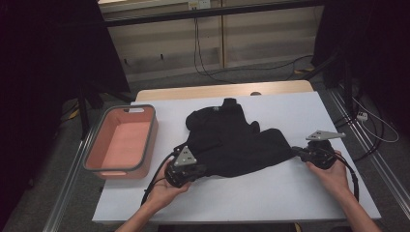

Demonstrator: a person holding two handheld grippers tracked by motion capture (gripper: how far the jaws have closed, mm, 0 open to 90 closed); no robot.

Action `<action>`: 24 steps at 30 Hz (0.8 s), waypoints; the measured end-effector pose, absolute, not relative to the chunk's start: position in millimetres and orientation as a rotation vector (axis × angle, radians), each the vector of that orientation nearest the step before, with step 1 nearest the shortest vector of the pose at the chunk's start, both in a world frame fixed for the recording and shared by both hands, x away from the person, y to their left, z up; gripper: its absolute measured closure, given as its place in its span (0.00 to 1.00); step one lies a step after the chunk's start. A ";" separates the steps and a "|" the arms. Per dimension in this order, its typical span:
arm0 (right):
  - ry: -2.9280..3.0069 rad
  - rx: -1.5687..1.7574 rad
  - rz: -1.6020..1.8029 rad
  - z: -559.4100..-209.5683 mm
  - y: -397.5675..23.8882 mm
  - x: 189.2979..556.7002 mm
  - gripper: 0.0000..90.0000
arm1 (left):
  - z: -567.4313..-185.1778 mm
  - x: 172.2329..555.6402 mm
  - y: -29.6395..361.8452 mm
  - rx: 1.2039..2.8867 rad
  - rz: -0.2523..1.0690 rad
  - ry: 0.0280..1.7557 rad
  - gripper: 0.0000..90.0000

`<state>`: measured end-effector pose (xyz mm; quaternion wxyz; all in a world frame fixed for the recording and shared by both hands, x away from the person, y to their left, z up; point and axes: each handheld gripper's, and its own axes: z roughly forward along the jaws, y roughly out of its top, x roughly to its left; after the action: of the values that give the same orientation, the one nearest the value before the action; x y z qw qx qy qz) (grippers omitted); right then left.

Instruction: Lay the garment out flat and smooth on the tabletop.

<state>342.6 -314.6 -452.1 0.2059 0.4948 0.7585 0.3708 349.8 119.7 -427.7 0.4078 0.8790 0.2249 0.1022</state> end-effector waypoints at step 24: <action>2.120 1.364 1.028 -451.8 -310.9 347.6 0.98 | -442.2 375.7 100.2 2.265 0.193 0.661 0.96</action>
<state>347.6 -310.9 -451.8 0.2080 0.4901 0.7616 0.3695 375.7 100.2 -442.2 0.3774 0.8860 0.2587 0.0756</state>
